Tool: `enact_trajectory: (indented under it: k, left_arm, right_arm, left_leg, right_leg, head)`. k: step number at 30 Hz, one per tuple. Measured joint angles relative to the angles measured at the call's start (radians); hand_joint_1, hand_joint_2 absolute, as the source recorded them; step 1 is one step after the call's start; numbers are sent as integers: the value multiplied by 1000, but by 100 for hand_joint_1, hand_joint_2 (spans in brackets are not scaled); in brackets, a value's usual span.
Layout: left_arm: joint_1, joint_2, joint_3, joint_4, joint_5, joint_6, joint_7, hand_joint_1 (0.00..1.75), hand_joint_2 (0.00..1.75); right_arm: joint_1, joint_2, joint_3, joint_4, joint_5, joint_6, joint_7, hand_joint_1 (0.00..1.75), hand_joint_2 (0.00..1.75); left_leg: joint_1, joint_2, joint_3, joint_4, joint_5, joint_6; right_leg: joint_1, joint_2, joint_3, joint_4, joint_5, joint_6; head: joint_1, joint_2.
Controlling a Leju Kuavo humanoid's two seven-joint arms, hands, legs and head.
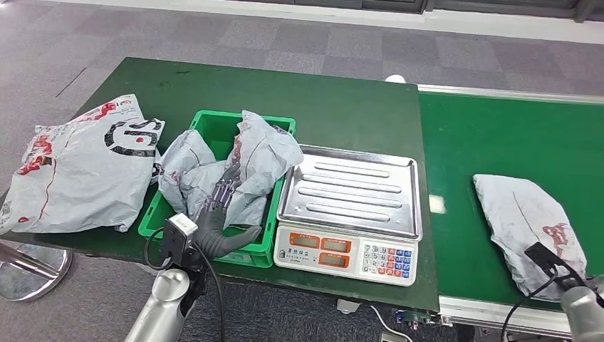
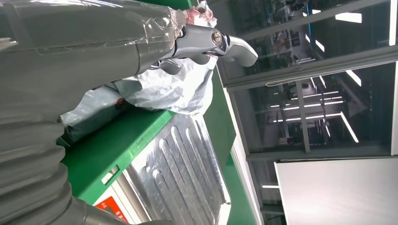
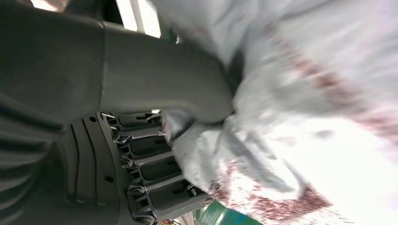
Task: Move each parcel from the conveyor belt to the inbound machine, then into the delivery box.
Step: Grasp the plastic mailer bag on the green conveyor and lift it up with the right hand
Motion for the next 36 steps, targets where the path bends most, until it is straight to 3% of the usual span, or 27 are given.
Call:
enact_trajectory:
  k: [13, 16, 21, 30, 32, 36]
  left_arm:
    - [15, 0, 13, -1, -15, 4, 4, 0, 175]
    - [21, 0, 16, -5, -17, 9, 4, 0, 175]
    - [36, 1, 21, -29, -12, 15, 3, 0, 175]
    - [29, -3, 22, -28, -4, 19, -8, 0, 175]
    - [21, -4, 22, -23, -2, 21, -13, 0, 175]
    - [12, -8, 22, -13, 0, 24, -15, 0, 175]
  right_arm:
    - [18, 95, 84, -145, -58, -5, -52, 175, 175]
    - [30, 116, 102, -195, -107, -60, -99, 175, 175]
    - [45, 164, 105, -348, -316, -234, -311, 175, 175]
    - [134, 224, 111, -798, -792, -469, -720, 175, 175]
    - [154, 242, 126, -896, -827, -517, -771, 175, 175]
    - [184, 266, 152, -1024, -834, -544, -777, 175, 175]
  left_leg:
    - [0, 0, 0, 0, 0, 0]
    - [0, 0, 0, 0, 0, 0]
    - [0, 0, 0, 0, 0, 0]
    - [0, -1, -1, 0, 0, 0]
    - [0, -1, 0, 0, 0, 0]
    - [0, 0, 0, 0, 0, -1]
  right_leg:
    - [0, 0, 0, 0, 0, 0]
    - [0, 0, 0, 0, 0, 0]
    - [0, 0, -1, 0, 0, 0]
    - [0, -1, -1, 0, -1, 0]
    - [0, 0, -1, 0, -1, -1]
    - [0, 0, -1, 0, -1, -1]
  head:
    - [0, 0]
    - [0, 0]
    - [0, 0]
    - [0, 0]
    - [0, 0]
    - [0, 0]
